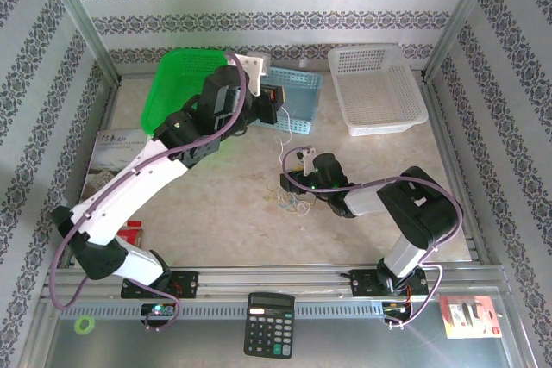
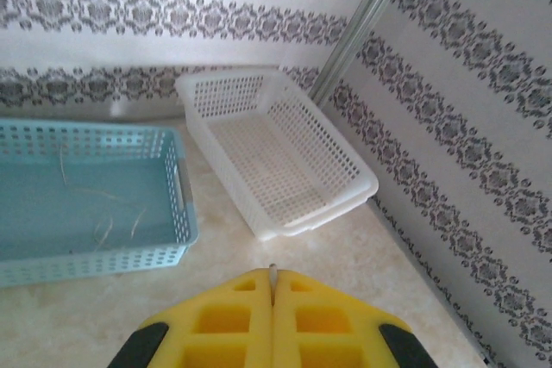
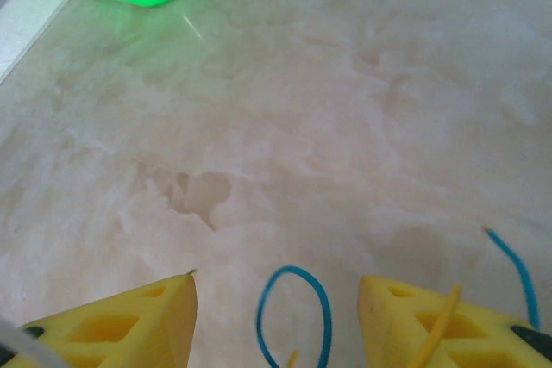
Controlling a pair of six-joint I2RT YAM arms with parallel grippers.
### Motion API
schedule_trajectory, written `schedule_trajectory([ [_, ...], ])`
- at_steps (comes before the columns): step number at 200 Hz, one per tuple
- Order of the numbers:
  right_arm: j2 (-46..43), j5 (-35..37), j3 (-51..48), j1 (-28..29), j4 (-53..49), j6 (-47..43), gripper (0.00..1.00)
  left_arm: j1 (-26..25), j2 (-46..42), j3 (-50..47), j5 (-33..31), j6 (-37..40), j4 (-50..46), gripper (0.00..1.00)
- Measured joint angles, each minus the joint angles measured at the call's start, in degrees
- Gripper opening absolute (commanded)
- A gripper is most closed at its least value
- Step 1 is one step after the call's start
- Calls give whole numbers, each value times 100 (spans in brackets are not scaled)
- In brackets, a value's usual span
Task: Untangle the cables
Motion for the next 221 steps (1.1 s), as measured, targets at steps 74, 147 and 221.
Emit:
schedule_trajectory([
  [74,348,105,-343,-2,833,380,56,116,-142,702,-334,507,11,0],
  [147,398,131,-433,-2,1088,494,58,332,-42,1768,-586,1078,-42,0],
  [221,400,120,-494,-2,1239,621,60,518,957,3904,-680,1624,-356,0],
])
